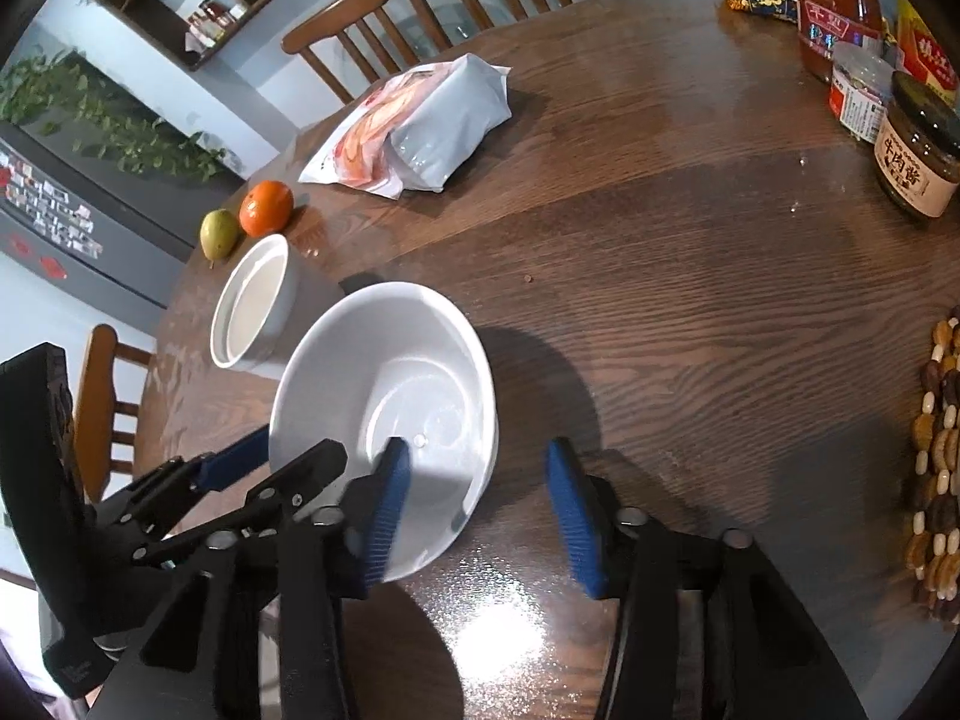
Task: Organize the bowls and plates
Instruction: 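Move both grippers to the smaller white bowl and grasp its rim, then lift the smaller white bowl and carry it toward the stack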
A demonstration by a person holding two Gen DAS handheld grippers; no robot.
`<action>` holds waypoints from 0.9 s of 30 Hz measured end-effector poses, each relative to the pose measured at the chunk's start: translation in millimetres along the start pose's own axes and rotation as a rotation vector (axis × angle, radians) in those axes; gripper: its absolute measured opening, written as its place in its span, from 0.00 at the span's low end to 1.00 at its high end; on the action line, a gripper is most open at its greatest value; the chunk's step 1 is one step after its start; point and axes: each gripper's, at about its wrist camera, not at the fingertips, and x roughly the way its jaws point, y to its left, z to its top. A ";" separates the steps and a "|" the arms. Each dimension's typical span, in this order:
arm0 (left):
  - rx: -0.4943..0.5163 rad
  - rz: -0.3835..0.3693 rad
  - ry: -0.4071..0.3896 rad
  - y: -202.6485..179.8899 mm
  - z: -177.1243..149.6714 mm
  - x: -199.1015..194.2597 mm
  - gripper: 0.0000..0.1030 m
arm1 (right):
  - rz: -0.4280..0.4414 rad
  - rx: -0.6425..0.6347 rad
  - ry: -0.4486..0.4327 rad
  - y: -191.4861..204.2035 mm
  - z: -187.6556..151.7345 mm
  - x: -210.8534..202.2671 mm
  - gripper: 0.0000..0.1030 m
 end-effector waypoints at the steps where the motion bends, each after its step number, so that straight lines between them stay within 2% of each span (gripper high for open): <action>1: 0.001 -0.003 0.001 -0.5 0.0 0.2 0.27 | 0.007 -0.001 0.002 -0.1 -0.2 0.5 0.41; 3: 0.006 -0.007 0.001 -1.8 -0.1 0.4 0.21 | 0.013 -0.008 0.008 0.5 -1.1 2.1 0.37; 5: 0.017 -0.013 0.004 -3.6 -0.4 0.8 0.16 | 0.019 -0.018 0.012 1.9 -2.8 4.1 0.28; 6: 0.023 -0.017 0.006 -4.8 -0.4 1.0 0.10 | 0.025 -0.020 0.016 2.3 -3.4 5.1 0.23; 10: 0.033 0.002 -0.003 -5.7 -2.3 0.2 0.09 | 0.012 -0.031 0.006 5.0 -7.5 5.2 0.14; 17: 0.053 0.024 -0.077 -8.9 -6.4 -24.3 0.09 | 0.013 -0.046 -0.045 14.5 -15.3 -11.7 0.14; 27: 0.057 0.040 -0.213 -7.1 -33.0 -89.2 0.10 | 0.057 -0.085 -0.146 39.9 -43.0 -65.6 0.14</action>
